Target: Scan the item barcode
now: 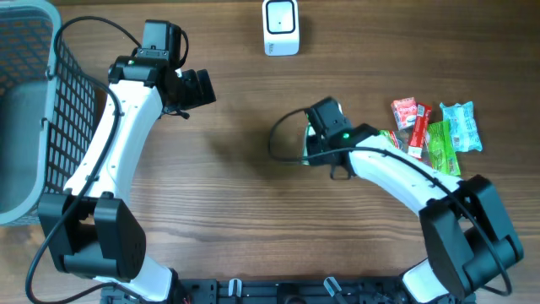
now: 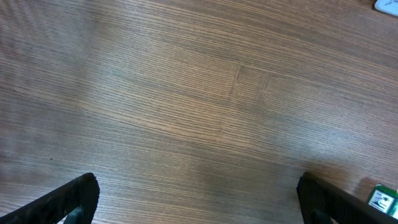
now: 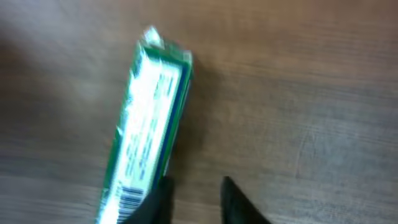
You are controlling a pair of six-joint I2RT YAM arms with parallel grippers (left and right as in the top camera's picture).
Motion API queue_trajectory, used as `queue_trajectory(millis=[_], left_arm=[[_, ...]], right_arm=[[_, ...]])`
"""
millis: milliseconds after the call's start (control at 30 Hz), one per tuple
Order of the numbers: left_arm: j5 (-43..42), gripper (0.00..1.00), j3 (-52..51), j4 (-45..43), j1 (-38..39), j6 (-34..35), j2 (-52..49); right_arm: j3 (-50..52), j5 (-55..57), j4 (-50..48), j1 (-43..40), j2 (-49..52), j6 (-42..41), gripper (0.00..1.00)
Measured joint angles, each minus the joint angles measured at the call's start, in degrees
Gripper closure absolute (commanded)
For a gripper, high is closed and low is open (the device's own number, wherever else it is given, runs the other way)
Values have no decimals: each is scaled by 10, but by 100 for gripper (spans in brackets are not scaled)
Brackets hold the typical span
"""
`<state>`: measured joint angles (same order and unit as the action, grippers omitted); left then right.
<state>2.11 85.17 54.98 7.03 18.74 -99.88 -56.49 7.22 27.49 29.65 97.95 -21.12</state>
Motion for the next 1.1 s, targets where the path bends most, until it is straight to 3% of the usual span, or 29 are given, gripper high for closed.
queue_trajectory(millis=[67, 233, 267, 300, 400, 667, 867, 933, 1000, 1067, 1100], left_arm=[[0, 0, 0, 0, 0, 0, 0], [0, 0, 0, 0, 0, 0, 0], [0, 0, 0, 0, 0, 0, 0], [0, 0, 0, 0, 0, 0, 0], [0, 0, 0, 0, 0, 0, 0], [0, 0, 0, 0, 0, 0, 0], [0, 0, 0, 0, 0, 0, 0], [0, 0, 0, 0, 0, 0, 0], [0, 0, 0, 0, 0, 0, 0], [0, 0, 0, 0, 0, 0, 0], [0, 0, 0, 0, 0, 0, 0]], right_arm=[[-12, -16, -19, -1, -9, 0, 0], [-18, -58, -38, -1, -17, -7, 0], [-18, -60, -38, -1, -17, -10, 6], [-18, -62, -38, -1, -16, -14, 19], [-18, -66, -38, -1, -16, -43, 39], [-18, -72, -38, -1, 32, -244, 40], [-18, -72, -42, -1, 48, -325, 66], [-18, -72, -43, -1, 50, -332, 71], [-18, -73, -43, -1, 50, -335, 70], [-18, -72, -43, -1, 50, -335, 41], [-18, -73, -43, -1, 50, -339, 35]])
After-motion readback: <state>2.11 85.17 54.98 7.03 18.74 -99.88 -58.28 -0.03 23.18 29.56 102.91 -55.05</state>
